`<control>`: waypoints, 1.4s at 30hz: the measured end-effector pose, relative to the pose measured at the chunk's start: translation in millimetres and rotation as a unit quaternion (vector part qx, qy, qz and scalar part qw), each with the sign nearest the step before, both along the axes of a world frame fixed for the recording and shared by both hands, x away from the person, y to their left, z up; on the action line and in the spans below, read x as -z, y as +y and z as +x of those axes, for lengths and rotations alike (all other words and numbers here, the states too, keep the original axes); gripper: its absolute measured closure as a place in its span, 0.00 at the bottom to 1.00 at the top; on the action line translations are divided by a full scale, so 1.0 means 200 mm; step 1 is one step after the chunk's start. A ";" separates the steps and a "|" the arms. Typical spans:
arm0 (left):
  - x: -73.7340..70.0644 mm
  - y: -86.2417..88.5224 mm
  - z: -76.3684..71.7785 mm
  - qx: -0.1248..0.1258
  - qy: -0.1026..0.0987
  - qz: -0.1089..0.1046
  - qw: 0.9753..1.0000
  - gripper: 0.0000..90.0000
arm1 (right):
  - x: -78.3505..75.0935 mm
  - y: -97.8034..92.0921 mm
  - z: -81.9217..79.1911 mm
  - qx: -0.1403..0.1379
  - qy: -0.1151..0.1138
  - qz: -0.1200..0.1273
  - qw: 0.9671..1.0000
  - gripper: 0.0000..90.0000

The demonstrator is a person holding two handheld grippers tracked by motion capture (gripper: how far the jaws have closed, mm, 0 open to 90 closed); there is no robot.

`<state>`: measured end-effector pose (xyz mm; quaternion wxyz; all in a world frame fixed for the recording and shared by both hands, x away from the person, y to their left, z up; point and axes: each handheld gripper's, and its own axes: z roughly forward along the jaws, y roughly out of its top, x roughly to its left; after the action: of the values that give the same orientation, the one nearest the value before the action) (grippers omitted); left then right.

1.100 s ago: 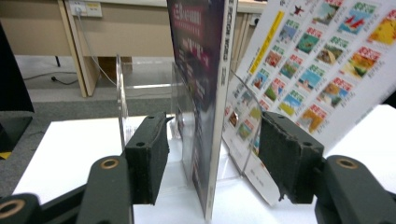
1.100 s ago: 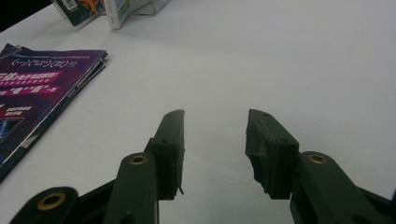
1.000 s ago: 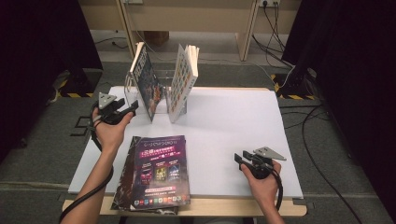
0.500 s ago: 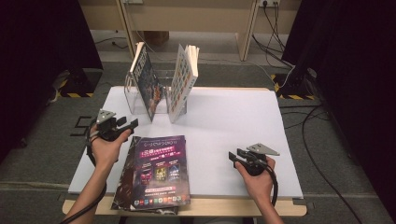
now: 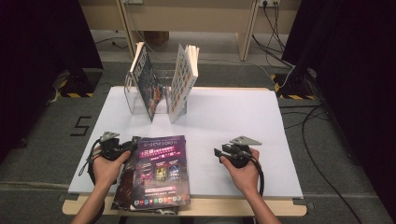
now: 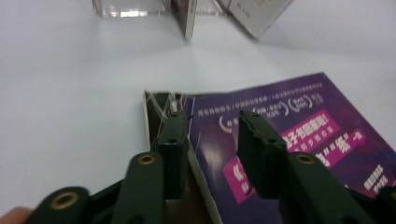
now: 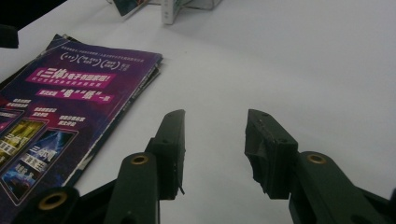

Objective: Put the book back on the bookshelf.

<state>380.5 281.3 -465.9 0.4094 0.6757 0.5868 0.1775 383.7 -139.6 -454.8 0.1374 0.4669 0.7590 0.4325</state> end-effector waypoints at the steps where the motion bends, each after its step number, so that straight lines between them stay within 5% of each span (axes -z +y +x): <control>1: 0.01 0.00 0.00 -0.001 -0.001 0.002 1.000 0.74 | 0.00 0.02 0.01 -0.003 0.002 0.001 1.000 0.65; 16: 0.07 -0.01 0.02 -0.009 0.046 0.020 0.999 0.85 | 0.02 0.25 0.12 -0.045 0.028 -0.021 0.998 0.66; 27: 0.06 0.00 0.02 -0.025 0.044 0.023 0.998 0.88 | 0.02 0.29 0.14 -0.050 0.033 -0.022 0.998 0.65; 42: 0.09 -0.05 0.09 -0.006 0.063 0.042 0.997 0.93 | 0.05 0.34 0.18 -0.056 0.053 -0.022 0.997 0.65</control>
<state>398.7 270.3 -484.4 0.3422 0.6982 0.6077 0.1616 419.7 -71.6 -464.8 0.0826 0.4428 0.7995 0.3974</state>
